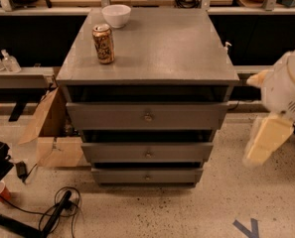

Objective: Open middle drawer

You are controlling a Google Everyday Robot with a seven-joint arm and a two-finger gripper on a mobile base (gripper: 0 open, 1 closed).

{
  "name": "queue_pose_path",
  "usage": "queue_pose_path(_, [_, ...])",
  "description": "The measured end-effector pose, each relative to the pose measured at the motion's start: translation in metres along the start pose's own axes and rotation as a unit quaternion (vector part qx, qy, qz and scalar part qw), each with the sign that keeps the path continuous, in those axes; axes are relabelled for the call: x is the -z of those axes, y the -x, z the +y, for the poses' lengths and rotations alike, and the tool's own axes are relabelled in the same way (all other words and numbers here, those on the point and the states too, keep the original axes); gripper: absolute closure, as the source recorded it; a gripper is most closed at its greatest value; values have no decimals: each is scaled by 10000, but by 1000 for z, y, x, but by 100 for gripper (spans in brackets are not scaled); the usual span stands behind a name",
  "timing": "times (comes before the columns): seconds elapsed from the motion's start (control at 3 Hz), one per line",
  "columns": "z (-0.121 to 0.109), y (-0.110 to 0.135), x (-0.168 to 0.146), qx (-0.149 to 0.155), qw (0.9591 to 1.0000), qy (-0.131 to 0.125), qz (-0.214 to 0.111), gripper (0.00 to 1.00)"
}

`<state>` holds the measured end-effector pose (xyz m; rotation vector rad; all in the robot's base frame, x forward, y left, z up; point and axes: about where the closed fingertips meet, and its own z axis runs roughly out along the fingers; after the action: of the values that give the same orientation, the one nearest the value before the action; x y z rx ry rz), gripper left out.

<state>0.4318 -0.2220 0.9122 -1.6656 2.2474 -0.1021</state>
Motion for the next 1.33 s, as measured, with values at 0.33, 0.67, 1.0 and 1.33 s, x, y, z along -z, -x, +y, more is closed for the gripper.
queue_pose_path(0.33, [28, -30, -55, -164, 9996, 13, -216, 0])
queue_pose_path(0.67, [48, -57, -107, -274, 9988, -31, -402, 0])
queue_pose_path(1.0, [39, -71, -148, -426, 9983, -31, -406, 0])
queue_pose_path(1.33, [40, -72, -154, -456, 9982, 16, -401, 0])
